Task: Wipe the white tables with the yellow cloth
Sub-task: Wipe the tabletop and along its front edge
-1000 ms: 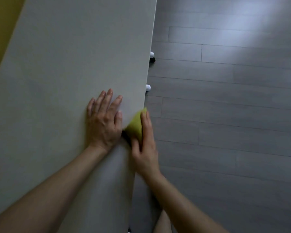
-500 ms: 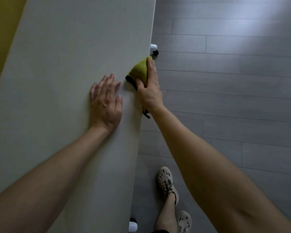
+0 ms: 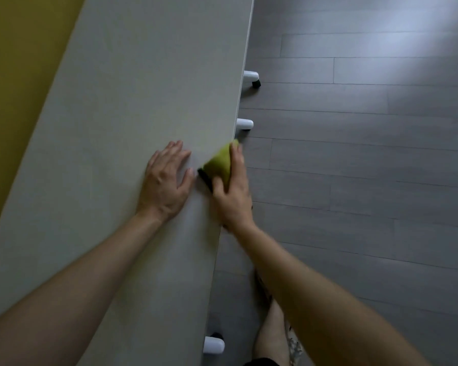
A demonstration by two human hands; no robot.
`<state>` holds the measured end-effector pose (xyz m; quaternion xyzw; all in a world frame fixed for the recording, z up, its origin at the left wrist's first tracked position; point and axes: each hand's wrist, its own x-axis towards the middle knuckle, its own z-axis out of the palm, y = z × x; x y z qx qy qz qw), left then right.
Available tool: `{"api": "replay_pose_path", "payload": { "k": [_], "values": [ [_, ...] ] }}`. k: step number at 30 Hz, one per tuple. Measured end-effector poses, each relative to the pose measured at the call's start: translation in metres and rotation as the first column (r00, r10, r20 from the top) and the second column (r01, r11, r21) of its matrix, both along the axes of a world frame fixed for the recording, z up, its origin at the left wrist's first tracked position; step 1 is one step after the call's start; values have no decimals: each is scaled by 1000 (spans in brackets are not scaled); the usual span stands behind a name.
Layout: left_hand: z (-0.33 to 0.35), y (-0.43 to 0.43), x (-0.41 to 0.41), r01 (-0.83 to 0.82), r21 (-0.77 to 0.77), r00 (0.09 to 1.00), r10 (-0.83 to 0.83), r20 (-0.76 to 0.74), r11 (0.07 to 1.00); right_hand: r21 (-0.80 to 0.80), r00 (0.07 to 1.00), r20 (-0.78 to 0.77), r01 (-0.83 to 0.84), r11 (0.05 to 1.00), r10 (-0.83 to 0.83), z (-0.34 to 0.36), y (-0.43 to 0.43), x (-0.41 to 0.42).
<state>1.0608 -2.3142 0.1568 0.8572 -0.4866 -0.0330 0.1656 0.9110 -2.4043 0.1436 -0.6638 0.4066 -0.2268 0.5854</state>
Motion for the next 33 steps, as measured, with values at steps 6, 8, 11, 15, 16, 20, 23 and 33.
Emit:
{"api": "replay_pose_path", "payload": {
  "k": [6, 8, 11, 15, 16, 20, 23, 33],
  "values": [
    [8, 117, -63, -15, 77, 997, 10, 75, 997, 11, 998, -55, -14, 1000, 14, 3, -46, 28],
    [9, 153, -82, -29, 103, 995, 19, 102, 994, -23, 999, -46, -1, 1000, 0, 3, -3, 2],
    [4, 193, -104, -18, 119, 991, 2, 133, 993, -37, 999, -28, -43, 998, 42, 3, 94, -63],
    [-5, 200, -107, -46, 71, 989, 36, 144, 996, -45, 993, -7, -117, 992, 116, 3, 187, -133],
    [-7, 199, -106, -51, 66, 988, 41, 148, 996, -31, 993, -7, -118, 992, 118, 3, 189, -134],
    [-11, 202, -104, -40, 54, 987, 31, 156, 998, 6, 999, 33, -22, 1000, 22, -2, 135, -81],
    [-14, 202, -103, -48, 49, 986, 40, 159, 998, -5, 998, 39, 58, 998, -58, -4, 70, -34],
    [-15, 202, -104, -57, 31, 984, 51, 173, 998, -53, 999, 33, 5, 999, -3, -2, 197, -121]
  ]
}}
